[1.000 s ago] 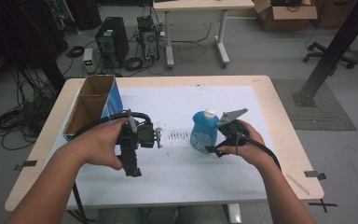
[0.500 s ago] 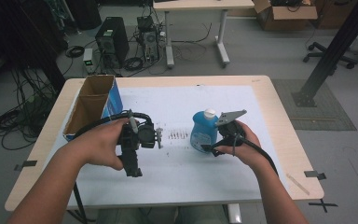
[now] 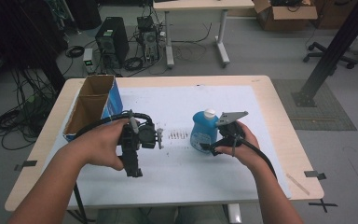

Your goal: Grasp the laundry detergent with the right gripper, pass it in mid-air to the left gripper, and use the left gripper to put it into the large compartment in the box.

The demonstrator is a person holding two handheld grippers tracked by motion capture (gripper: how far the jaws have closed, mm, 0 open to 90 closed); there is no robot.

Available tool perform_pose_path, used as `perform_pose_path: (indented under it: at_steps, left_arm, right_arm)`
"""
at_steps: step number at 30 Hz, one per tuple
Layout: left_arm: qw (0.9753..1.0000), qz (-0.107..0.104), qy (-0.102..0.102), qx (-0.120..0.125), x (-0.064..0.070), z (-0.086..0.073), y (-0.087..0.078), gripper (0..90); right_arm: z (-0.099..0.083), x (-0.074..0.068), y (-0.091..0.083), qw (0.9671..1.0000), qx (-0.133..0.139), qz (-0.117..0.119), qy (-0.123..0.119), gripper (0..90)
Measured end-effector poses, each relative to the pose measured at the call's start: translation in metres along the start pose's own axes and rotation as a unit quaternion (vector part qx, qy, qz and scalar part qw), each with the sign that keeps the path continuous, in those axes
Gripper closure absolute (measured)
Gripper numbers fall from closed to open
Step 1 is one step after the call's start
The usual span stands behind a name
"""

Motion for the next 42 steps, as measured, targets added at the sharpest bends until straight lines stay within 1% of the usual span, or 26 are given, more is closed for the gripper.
perform_pose_path:
  at_steps: [11, 15, 16, 21, 28, 35, 38, 42]
  left_arm:
    - [1.0000, 0.001, -0.002, -0.001, -0.0001, -0.0006, -0.0005, 0.2]
    - [1.0000, 0.002, -0.001, -0.001, -0.0004, -0.0010, -0.0009, 0.2]
    - [1.0000, 0.002, -0.001, -0.001, -0.0004, -0.0010, -0.0011, 0.2]
    - [1.0000, 0.003, -0.001, -0.002, -0.0011, -0.0007, -0.0012, 0.2]
    - [1.0000, 0.001, -0.001, -0.001, -0.0002, -0.0002, -0.0008, 0.2]
    - [1.0000, 0.001, -0.002, 0.000, -0.0004, -0.0012, 0.0008, 0.2]
    - [1.0000, 0.001, -0.003, 0.000, -0.0003, -0.0011, 0.0009, 0.2]
    - [1.0000, 0.001, -0.002, -0.001, -0.0004, -0.0011, 0.0009, 0.2]
  right_arm:
    - [0.0009, 0.0021, 0.0015, 0.9997, 0.020, -0.010, 0.009, 4.9]
    - [0.0015, 0.0027, 0.0017, 0.9995, 0.026, -0.013, 0.008, 8.1]
    - [0.0010, 0.0024, 0.0023, 0.9995, 0.029, -0.012, 0.010, 10.5]
    - [0.0002, 0.0008, 0.0045, 0.9995, 0.030, -0.012, 0.005, 12.8]
    - [0.0001, 0.0010, 0.0040, 0.9993, 0.034, -0.013, 0.005, 16.2]
    - [0.0006, -0.0002, 0.0048, 0.9994, 0.033, -0.014, -0.004, 19.9]
    - [0.0004, -0.0004, 0.0055, 0.9994, 0.032, -0.014, -0.004, 20.1]
    - [0.0006, 0.0002, 0.0061, 0.9992, 0.036, -0.016, -0.004, 22.7]
Point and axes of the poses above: each handheld gripper's, and its own axes: y roughly forward along the jaws, z roughly out of its top, x roughly to its right, the point moved 7 cm from there along y, roughly forward along the jaws, and after that the axes turned 9 degrees about -x, right-handed, at the moved point
